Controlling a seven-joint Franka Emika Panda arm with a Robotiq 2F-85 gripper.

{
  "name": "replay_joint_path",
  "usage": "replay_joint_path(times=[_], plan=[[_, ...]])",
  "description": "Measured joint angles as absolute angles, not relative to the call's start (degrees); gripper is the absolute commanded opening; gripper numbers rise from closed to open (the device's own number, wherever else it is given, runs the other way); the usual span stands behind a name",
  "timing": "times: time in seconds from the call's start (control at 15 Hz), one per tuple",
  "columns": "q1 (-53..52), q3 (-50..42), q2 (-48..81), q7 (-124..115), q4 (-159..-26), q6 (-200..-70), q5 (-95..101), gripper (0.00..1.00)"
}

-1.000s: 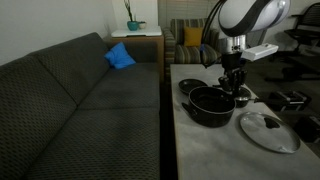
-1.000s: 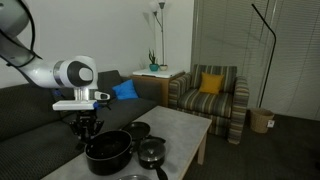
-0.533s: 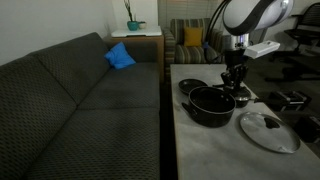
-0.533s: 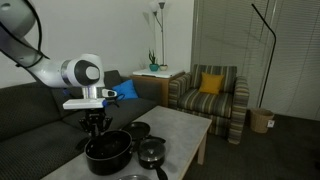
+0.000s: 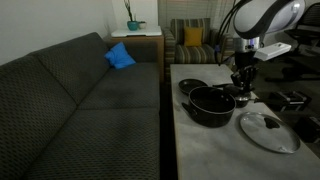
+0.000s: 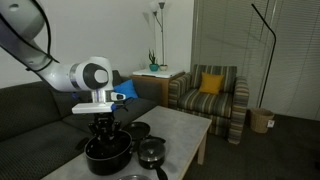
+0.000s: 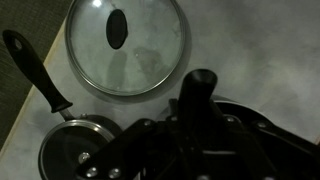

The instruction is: Use the big spoon to stir the contents of the big pot

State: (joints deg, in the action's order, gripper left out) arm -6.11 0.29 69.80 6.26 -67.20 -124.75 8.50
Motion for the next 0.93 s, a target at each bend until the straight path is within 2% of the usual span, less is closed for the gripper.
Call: replay_joint_path(times=[0.93], plan=[[-6.4,2.0,64.4,5.0,-77.6,-120.7,8.2,0.07]])
